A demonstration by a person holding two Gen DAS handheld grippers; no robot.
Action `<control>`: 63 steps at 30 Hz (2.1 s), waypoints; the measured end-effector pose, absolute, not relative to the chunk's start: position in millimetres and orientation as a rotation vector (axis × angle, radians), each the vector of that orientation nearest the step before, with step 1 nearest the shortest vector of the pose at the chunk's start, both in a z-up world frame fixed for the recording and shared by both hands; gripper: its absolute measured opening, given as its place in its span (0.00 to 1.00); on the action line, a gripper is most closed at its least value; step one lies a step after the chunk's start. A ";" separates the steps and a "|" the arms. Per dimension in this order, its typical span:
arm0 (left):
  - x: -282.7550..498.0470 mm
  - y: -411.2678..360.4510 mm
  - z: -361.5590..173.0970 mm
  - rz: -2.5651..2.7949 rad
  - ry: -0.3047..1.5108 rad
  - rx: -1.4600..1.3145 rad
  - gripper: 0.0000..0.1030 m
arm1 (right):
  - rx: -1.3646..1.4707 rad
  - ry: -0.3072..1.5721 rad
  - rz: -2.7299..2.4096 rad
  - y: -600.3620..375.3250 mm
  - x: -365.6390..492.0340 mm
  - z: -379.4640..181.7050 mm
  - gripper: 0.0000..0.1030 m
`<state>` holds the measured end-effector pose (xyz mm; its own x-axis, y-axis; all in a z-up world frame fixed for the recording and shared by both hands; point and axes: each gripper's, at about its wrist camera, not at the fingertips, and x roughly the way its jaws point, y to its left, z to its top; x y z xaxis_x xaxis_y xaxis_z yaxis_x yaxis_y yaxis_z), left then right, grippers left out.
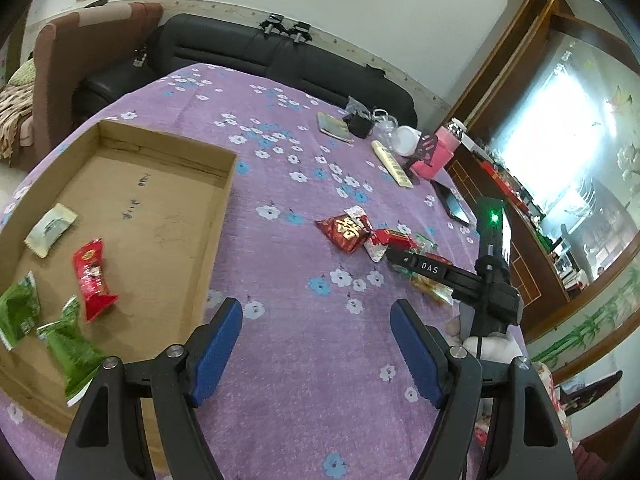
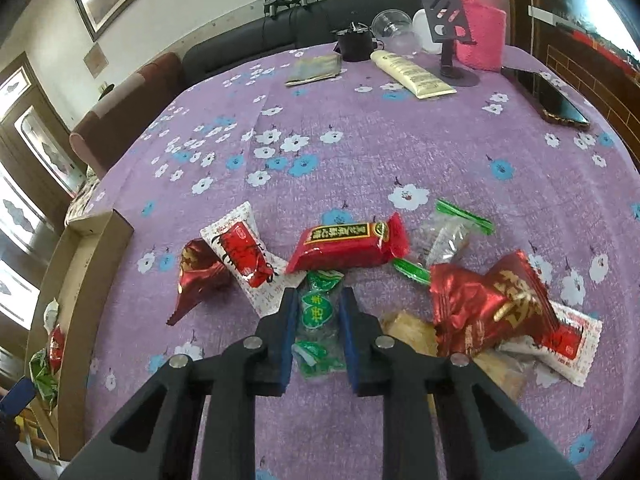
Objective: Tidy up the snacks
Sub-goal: 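Grasp the red foil snack bag with the left gripper while the right gripper grasps a green-wrapped candy, then carry both snacks over the cardboard box and open both grippers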
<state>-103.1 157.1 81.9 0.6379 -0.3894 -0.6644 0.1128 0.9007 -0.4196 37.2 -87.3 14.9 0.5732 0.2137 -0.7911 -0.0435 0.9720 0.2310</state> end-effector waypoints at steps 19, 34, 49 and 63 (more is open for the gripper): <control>46.4 85.7 50.5 -0.327 0.939 -0.323 0.77 | 0.399 0.930 0.272 -112.0 17.9 12.2 0.19; 18.8 49.9 28.4 -0.371 0.997 0.077 0.28 | 0.434 0.940 0.275 -118.0 18.9 12.1 0.19; -0.7 65.2 32.1 -0.327 0.935 -0.020 0.28 | 0.468 0.892 0.451 -105.6 11.6 23.4 0.19; -77.4 155.8 71.7 -0.241 0.821 -0.242 0.28 | 0.445 0.891 0.492 -92.2 7.9 21.6 0.19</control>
